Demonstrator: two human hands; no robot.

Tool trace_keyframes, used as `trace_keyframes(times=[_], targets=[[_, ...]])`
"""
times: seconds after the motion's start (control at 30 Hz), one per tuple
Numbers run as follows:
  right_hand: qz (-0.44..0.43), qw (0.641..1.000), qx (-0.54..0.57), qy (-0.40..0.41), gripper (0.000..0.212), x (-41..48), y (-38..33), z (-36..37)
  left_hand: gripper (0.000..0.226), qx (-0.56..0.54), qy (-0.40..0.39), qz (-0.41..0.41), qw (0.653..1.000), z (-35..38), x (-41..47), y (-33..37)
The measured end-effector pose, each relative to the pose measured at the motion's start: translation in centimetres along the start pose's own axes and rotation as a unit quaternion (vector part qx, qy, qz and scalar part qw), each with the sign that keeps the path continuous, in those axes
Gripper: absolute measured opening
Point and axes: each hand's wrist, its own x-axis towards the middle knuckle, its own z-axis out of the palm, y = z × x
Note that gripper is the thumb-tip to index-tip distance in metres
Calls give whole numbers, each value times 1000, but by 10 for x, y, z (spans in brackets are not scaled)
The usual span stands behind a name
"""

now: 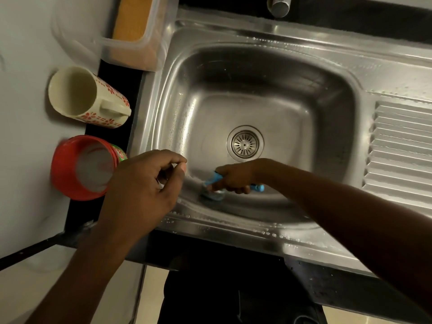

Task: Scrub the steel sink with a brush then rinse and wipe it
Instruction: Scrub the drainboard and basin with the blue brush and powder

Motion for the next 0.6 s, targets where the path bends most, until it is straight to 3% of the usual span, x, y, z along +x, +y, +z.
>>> trace_keyframes(times=[0.17,0.27,0.33,0.4,0.5,0.6], targets=[[18,997,-17,-73,47,-51,10,-10,9,-1,0,0,1000,1,1,0],[-49,997,6,-56,52,-42,-27,-5,11,-4,-5,-2,1000,6,0,0],[-64,997,27,-27,45,-13,-42,3,13,-7,-10,-6,1000,6,0,2],[-43,999,18,2,36,10,-36,8,12,-4,-15,-5,1000,7,-2,5],[20,999,-26,33,54,8,5,5,9,4,-11,-3,1000,5,-5,4],[65,998,7,-4,47,-37,37,-4,9,5,-3,3,1000,0,-8,-1]])
